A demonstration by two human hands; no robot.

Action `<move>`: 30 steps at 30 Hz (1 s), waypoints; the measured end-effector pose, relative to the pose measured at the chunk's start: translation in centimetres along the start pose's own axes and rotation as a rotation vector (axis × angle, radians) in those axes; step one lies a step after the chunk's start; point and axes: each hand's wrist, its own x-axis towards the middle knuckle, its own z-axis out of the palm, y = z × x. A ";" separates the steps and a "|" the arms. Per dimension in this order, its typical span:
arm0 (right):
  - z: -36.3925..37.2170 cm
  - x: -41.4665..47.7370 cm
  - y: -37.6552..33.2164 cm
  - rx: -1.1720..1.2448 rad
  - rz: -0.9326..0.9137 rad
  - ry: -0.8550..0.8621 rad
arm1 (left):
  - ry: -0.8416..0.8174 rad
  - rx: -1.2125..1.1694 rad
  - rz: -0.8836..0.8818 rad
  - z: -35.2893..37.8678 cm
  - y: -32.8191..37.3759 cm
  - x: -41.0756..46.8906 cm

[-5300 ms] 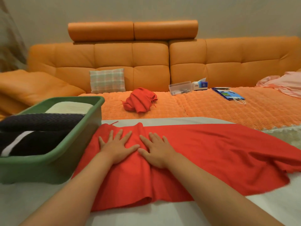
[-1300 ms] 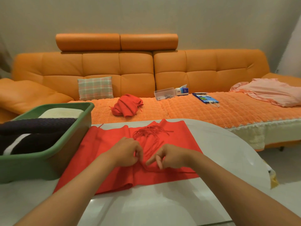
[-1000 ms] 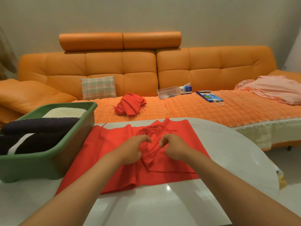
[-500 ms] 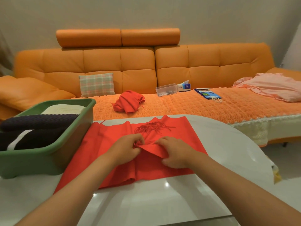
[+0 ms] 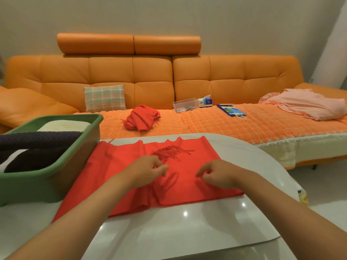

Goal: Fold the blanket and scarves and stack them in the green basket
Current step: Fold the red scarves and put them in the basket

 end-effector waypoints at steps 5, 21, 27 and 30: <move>0.4 6.2 -0.4 -0.046 -0.008 0.246 | 0.110 0.246 -0.009 1.1 -1.2 5.4; 3.9 15.7 2.7 -0.149 0.019 0.143 | 0.264 0.598 -0.479 0.5 -7.4 12.6; 4.1 15.0 2.6 -0.130 0.041 0.179 | 0.313 0.556 0.054 2.7 -4.3 12.2; 3.9 14.3 3.3 -0.154 0.057 0.135 | -0.118 0.528 -0.204 3.8 -4.6 11.7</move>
